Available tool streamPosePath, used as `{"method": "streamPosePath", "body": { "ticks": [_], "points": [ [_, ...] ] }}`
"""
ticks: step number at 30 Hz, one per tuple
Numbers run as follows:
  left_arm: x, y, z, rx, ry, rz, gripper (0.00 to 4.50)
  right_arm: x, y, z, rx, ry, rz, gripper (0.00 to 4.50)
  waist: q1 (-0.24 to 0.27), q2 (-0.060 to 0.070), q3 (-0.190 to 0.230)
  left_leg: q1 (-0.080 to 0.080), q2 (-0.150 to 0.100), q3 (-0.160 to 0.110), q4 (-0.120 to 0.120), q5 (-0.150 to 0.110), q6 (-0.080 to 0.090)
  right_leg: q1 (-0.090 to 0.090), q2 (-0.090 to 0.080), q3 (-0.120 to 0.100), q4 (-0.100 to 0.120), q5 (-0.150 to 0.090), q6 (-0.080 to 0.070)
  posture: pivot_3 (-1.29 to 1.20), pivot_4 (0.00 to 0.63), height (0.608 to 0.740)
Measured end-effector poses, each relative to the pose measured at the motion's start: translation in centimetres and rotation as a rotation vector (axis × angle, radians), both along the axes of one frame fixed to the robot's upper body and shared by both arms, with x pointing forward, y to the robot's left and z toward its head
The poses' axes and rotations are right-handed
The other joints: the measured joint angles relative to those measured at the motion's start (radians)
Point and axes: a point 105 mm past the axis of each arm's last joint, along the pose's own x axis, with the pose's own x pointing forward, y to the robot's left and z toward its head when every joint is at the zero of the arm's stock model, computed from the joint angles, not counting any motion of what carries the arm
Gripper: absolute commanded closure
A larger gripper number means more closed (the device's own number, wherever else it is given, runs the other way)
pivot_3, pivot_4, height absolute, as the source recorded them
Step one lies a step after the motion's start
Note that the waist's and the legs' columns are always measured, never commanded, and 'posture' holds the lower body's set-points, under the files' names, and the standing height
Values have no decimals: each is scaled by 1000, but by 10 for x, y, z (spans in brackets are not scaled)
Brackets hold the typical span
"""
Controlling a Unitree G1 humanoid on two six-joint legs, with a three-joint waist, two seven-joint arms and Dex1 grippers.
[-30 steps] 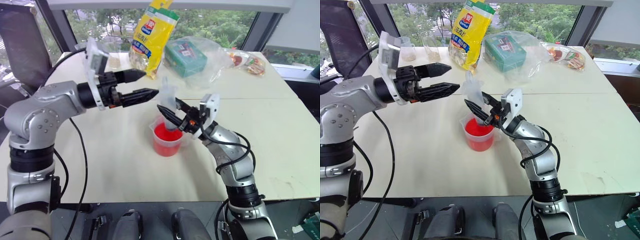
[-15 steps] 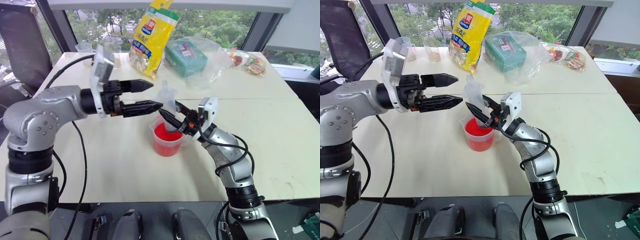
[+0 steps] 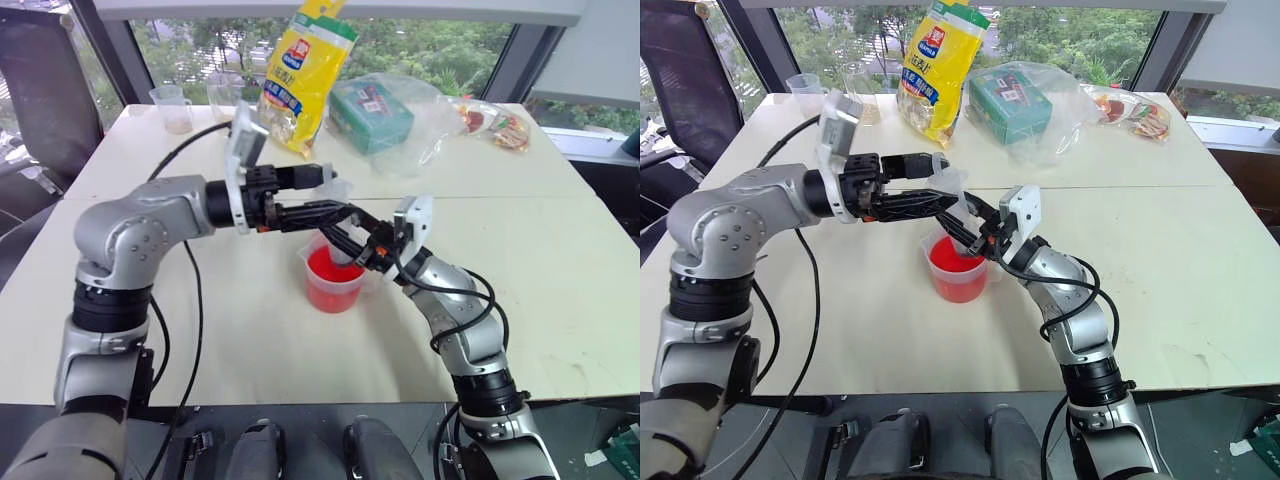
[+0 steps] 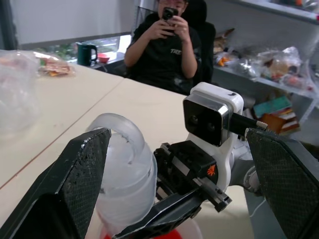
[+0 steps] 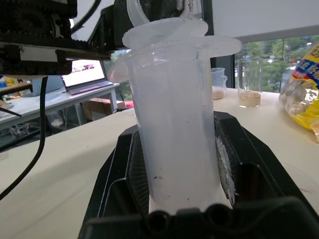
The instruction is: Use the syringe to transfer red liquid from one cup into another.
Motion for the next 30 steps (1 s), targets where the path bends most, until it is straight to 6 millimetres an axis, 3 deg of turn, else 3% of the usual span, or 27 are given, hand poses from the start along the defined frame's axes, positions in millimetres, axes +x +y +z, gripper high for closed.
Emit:
{"method": "streamPosePath", "body": {
  "ticks": [1,8,30],
  "points": [
    [2,0,-1,-1,-1,4,845,0,0,-1,-4,0,0,3063,-1,0,0,0,0,0,0,0,0,0,0,0,0,0,0,0,150,740],
    [10,1,-2,-6,4,37,4400,-2,1,-2,-10,-1,15,3063,1,0,0,0,0,0,0,0,0,0,0,0,0,0,0,0,150,740],
    [14,-2,10,13,-19,11,4400,-6,-2,-3,1,41,57,3063,1,0,0,0,0,0,0,0,0,0,0,0,0,0,0,0,150,740]
  ]
}}
